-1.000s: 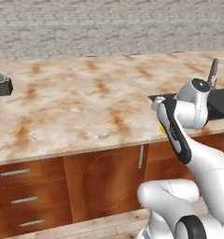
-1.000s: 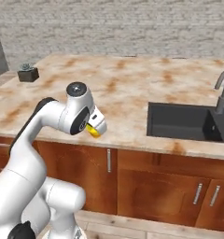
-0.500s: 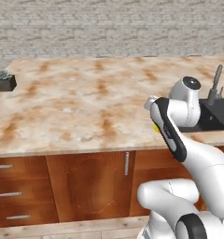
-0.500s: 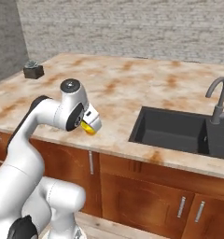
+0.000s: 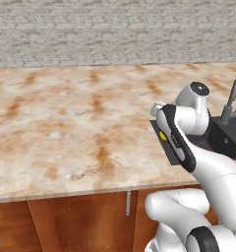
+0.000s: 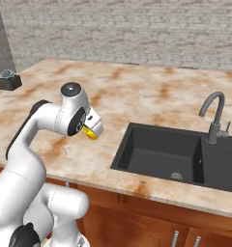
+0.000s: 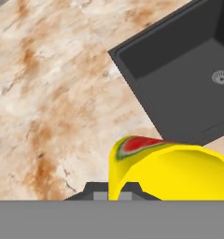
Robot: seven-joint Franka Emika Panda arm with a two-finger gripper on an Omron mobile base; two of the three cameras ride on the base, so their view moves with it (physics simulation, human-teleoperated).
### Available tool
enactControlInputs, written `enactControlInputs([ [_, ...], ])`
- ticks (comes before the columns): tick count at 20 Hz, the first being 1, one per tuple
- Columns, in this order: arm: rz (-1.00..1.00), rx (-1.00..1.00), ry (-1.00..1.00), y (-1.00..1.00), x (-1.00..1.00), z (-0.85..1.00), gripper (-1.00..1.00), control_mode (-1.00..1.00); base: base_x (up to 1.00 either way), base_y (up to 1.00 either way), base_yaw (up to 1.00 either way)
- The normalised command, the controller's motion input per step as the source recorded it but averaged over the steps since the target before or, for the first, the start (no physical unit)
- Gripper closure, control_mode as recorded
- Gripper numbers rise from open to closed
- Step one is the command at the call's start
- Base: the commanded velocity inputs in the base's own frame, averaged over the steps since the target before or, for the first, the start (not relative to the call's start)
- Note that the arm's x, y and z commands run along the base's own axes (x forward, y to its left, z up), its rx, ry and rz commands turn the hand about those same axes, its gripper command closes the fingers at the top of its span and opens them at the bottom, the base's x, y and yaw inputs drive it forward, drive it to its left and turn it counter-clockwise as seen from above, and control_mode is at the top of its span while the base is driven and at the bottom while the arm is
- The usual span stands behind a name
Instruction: Pick the cup and bowl from the counter and place them on the counter next to the sink.
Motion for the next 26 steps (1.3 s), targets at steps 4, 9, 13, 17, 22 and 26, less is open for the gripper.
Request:
enactControlInputs([
  [4, 0.0, 0.0, 0.0, 0.0, 0.0, 0.0, 1.0, 1.0, 0.0, 0.0, -0.01],
  [9, 0.0, 0.0, 0.0, 0.0, 0.0, 0.0, 1.0, 1.0, 0.0, 0.0, 0.0],
  [13, 0.0, 0.0, 0.0, 0.0, 0.0, 0.0, 1.0, 1.0, 0.0, 0.0, 0.0],
  [17, 0.0, 0.0, 0.06, 0.02, 0.06, 0.0, 1.0, -1.0, 0.0, 0.0, 0.0],
  [22, 0.0, -0.03, 0.32, 0.04, 0.31, 0.03, 1.0, -1.0, 0.0, 0.0, 0.0],
  [26, 0.0, -0.04, 0.22, -0.04, 0.42, 0.0, 1.0, -1.0, 0.0, 0.0, 0.0],
])
